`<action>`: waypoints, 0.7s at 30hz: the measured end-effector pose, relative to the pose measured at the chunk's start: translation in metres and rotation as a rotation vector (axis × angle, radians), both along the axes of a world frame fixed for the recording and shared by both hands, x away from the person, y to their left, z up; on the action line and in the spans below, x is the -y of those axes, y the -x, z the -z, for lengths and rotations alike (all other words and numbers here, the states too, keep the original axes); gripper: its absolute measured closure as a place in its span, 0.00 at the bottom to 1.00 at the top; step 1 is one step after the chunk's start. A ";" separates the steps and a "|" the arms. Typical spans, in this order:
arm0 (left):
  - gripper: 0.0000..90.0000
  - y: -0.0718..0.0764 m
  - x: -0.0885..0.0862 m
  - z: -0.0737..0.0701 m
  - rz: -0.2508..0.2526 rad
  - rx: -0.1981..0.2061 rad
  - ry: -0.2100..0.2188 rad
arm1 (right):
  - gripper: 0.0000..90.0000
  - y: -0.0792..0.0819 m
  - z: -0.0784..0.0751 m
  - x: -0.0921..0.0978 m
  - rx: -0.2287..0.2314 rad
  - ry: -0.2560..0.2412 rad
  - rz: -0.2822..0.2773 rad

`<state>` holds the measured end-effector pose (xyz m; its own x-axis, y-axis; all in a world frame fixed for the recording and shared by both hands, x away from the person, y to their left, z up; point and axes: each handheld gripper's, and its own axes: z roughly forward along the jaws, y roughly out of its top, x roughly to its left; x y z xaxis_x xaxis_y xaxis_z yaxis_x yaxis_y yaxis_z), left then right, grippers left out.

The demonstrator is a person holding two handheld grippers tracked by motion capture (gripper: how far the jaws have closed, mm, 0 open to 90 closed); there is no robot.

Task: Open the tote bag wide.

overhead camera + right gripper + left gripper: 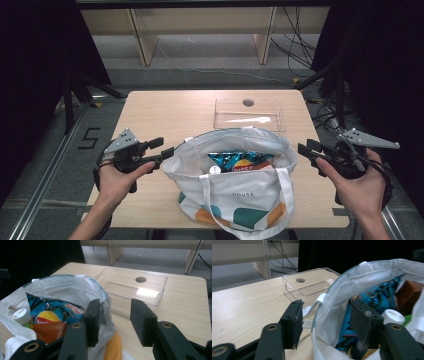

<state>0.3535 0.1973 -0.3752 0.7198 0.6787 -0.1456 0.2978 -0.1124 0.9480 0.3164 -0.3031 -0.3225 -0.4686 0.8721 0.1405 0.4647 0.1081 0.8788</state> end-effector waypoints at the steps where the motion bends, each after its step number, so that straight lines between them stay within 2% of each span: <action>1: 0.49 0.002 0.002 -0.001 0.013 0.005 -0.002 | 0.67 0.000 0.000 -0.002 -0.008 -0.021 0.008; 4: 0.50 0.007 0.005 -0.002 0.029 0.005 -0.002 | 0.66 0.000 0.000 -0.001 -0.007 -0.017 0.008; 8: 0.50 0.015 0.013 -0.005 0.077 0.018 -0.002 | 0.66 0.000 0.001 -0.001 -0.013 -0.015 0.005; 9: 0.51 0.019 0.016 -0.008 0.097 0.024 -0.019 | 0.65 0.000 0.001 -0.002 -0.025 -0.023 0.012; 10: 0.51 0.019 0.016 -0.008 0.097 0.024 -0.019 | 0.65 0.000 0.001 -0.002 -0.025 -0.023 0.012; 12: 0.52 0.026 0.027 -0.011 0.149 0.032 -0.025 | 0.65 -0.001 0.001 -0.001 -0.033 -0.027 0.020; 13: 0.52 0.029 0.032 -0.012 0.169 0.031 -0.023 | 0.65 -0.003 0.002 0.001 -0.019 -0.003 0.005; 14: 0.52 0.031 0.039 -0.014 0.193 0.031 -0.022 | 0.65 -0.003 0.002 0.000 -0.022 -0.019 0.008; 16: 0.52 0.035 0.052 -0.016 0.250 0.034 -0.019 | 0.65 -0.005 0.004 0.002 -0.016 -0.006 0.014; 17: 0.52 0.035 0.052 -0.016 0.250 0.034 -0.019 | 0.65 -0.004 0.004 0.003 -0.019 0.004 0.005; 18: 0.52 0.039 0.064 -0.020 0.296 0.039 -0.032 | 0.65 -0.004 0.004 0.003 -0.021 0.006 0.007; 19: 0.53 0.041 0.069 -0.021 0.312 0.041 -0.033 | 0.65 -0.003 0.003 0.002 -0.032 -0.012 0.021; 21: 0.53 0.042 0.073 -0.023 0.330 0.045 -0.037 | 0.65 -0.003 0.003 0.001 -0.027 -0.013 0.031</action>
